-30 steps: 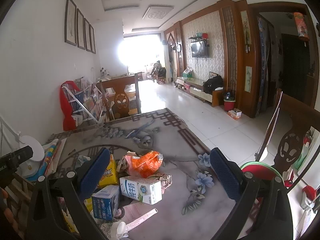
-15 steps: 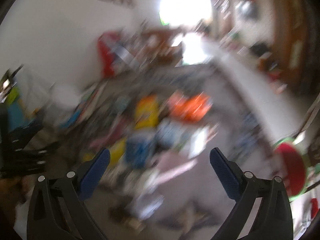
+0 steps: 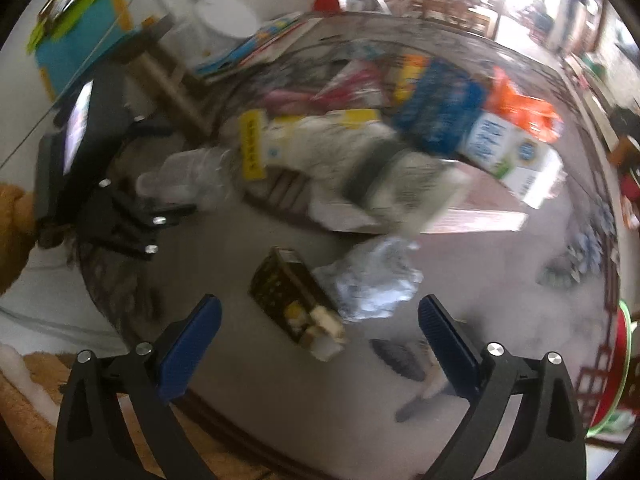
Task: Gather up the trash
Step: 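Grasp the dark snack wrapper with the right tool while the left tool grasps the clear plastic bottle, then carry both items over the red bucket and open both tools to drop them, then grasp the pink foil bag on the table with the left tool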
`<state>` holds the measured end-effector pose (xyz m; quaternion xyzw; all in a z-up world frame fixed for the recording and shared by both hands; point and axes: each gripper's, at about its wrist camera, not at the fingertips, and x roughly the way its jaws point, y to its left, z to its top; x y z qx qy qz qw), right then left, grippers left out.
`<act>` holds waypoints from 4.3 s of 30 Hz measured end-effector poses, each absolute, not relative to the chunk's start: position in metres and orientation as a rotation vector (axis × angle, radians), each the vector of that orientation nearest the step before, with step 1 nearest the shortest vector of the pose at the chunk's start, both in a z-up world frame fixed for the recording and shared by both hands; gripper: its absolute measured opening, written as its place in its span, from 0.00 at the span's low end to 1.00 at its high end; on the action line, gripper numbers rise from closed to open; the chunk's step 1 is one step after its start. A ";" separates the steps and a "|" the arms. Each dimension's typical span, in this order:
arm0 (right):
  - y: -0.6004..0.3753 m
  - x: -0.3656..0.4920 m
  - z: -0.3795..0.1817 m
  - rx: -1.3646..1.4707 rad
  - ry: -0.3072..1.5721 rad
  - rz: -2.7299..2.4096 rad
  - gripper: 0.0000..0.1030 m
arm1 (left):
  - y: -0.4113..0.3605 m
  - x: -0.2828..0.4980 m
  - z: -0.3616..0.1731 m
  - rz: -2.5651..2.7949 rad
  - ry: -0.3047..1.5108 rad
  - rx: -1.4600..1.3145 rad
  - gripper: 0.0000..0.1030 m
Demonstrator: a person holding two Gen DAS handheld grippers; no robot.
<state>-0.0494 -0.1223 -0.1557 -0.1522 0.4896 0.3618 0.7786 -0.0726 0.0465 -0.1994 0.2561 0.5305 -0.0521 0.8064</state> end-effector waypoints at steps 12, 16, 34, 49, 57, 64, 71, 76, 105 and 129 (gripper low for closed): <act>-0.081 -0.041 -0.185 -0.446 1.093 0.855 0.69 | 0.050 -0.058 -0.147 -0.065 1.029 0.114 0.65; -0.061 -0.065 -0.193 -0.705 0.999 0.835 0.72 | 0.054 -0.046 -0.125 -0.050 0.975 -0.023 0.64; -0.178 -0.016 -0.056 0.007 0.769 0.644 0.47 | 0.011 -0.005 -0.058 -0.089 0.782 -0.173 0.63; -0.355 0.016 -0.069 0.269 0.776 0.366 0.47 | -0.117 0.032 -0.044 -0.226 0.760 -0.157 0.62; -0.440 0.037 -0.088 0.336 0.778 0.293 0.47 | -0.189 0.049 -0.029 -0.229 0.696 -0.118 0.61; -0.514 0.041 -0.109 0.422 0.796 0.160 0.47 | -0.272 0.074 -0.058 -0.400 0.796 -0.086 0.61; -0.582 0.040 -0.128 0.503 0.813 0.038 0.50 | -0.364 0.100 -0.096 -0.578 0.895 -0.080 0.61; -0.609 0.042 -0.139 0.566 0.819 -0.028 0.74 | -0.408 0.117 -0.114 -0.624 0.951 -0.067 0.83; -0.490 0.066 -0.113 0.412 0.832 0.116 0.77 | -0.166 0.069 -0.051 -0.167 0.733 -0.026 0.89; -0.260 0.015 -0.088 0.261 0.873 0.372 0.80 | 0.049 0.127 -0.204 -0.055 1.205 -0.023 0.42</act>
